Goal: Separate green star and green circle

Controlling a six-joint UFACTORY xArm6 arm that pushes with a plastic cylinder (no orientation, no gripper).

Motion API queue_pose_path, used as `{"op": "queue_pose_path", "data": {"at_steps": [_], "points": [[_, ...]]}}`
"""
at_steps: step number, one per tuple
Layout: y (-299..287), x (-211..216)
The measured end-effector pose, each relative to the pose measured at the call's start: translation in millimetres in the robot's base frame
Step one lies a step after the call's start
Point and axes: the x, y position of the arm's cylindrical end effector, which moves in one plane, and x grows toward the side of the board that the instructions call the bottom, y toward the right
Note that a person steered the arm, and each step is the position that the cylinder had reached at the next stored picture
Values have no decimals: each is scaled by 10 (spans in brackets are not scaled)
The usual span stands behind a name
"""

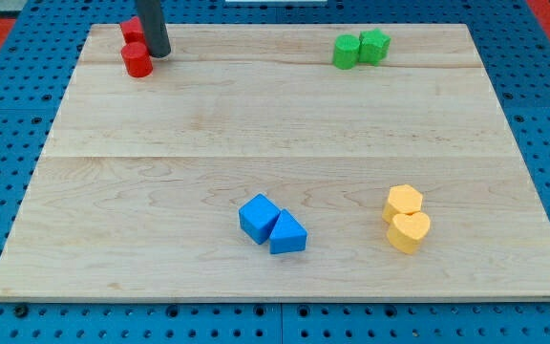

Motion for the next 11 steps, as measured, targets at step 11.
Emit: {"op": "queue_pose_path", "data": {"at_steps": [11], "points": [[3242,-361]]}}
